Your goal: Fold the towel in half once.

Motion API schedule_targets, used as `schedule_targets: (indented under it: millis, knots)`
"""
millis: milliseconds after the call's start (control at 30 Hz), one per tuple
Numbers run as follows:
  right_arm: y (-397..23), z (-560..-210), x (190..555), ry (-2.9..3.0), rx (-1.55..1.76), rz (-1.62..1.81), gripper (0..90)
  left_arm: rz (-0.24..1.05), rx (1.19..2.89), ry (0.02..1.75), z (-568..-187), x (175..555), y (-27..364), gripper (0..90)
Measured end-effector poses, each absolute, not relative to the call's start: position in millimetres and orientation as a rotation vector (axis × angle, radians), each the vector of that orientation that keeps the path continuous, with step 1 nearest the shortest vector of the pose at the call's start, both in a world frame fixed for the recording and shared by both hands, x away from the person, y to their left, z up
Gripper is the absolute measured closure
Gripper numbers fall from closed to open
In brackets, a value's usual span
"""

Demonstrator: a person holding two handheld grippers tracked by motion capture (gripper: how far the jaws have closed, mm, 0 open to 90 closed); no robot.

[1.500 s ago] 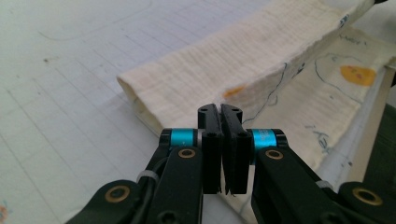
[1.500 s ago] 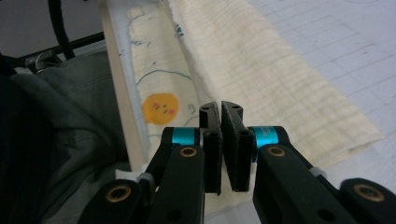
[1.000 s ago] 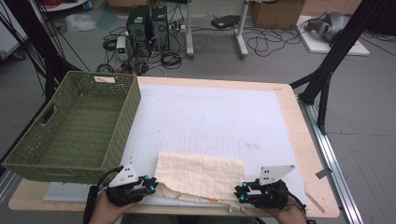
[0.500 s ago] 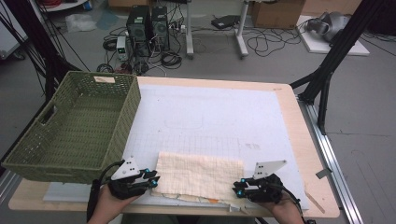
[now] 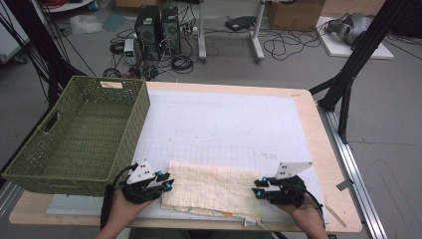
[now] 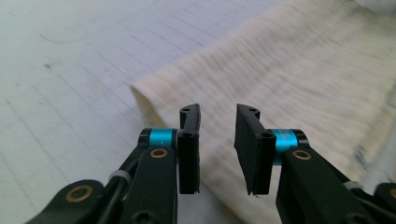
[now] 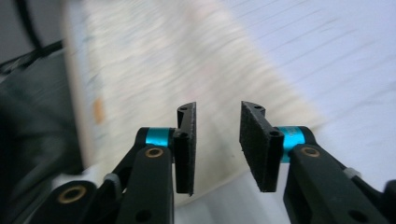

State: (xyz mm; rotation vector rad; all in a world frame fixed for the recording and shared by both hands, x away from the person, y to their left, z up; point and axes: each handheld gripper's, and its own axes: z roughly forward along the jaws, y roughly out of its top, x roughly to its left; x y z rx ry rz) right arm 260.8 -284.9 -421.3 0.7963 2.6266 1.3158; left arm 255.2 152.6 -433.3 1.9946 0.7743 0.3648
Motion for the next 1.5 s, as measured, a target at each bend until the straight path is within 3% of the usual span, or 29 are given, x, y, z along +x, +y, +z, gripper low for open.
schedule_targets:
  millis: [267, 333, 433, 500, 533, 567, 800, 1000, 1067, 1133, 1167, 1500]
  knots:
    - [-291.5, -429.7, 301.8, 2.551, 0.984, 1.287, 57.6, 0.384, 1.952, 0.928, -440.2, 288.4, 145.5, 50.5]
    - [-289.2, -435.4, 305.0, 2.593, 0.998, 1.273, 57.4, 0.346, 1.979, 0.964, -446.7, 296.9, 141.1, 50.2]
    - [-287.2, -441.4, 306.1, 2.634, 0.993, 1.260, 57.5, 0.312, 2.005, 0.969, -451.0, 299.8, 138.8, 54.3]
    - [-285.9, -444.1, 304.6, 2.677, 0.970, 1.264, 69.4, 0.299, 2.014, 0.939, -451.4, 299.0, 138.7, 74.8]
    - [-285.9, -444.1, 304.6, 2.677, 0.970, 1.264, 69.4, 0.299, 2.014, 0.939, -451.4, 299.0, 138.7, 78.2]
    - [-283.3, -444.5, 303.0, 2.713, 0.936, 1.249, 81.5, 0.305, 2.027, 0.922, -451.2, 298.0, 138.4, 83.7]
    - [-281.1, -437.4, 309.2, 2.692, 0.887, 1.188, 83.6, 0.344, 1.970, 0.949, -447.0, 298.8, 135.5, 85.6]
    - [-282.6, -419.7, 343.4, 2.583, 0.916, 1.156, 83.4, 0.473, 1.852, 1.034, -441.2, 325.2, 127.4, 85.6]
    - [-282.3, -417.9, 353.7, 2.559, 0.940, 1.167, 81.1, 0.487, 1.859, 1.057, -442.0, 335.3, 124.4, 84.1]
    - [-282.9, -419.2, 359.3, 2.525, 0.971, 1.182, 65.4, 0.545, 1.861, 1.072, -441.9, 338.8, 125.7, 73.2]
    - [-284.9, -419.5, 360.0, 2.502, 1.001, 1.194, 63.7, 0.545, 1.853, 1.075, -441.8, 338.9, 127.7, 68.9]
    - [-285.1, -425.2, 304.1, 2.549, 0.869, 1.232, 61.3, 0.477, 1.952, 0.930, -436.8, 300.8, 137.4, 57.3]
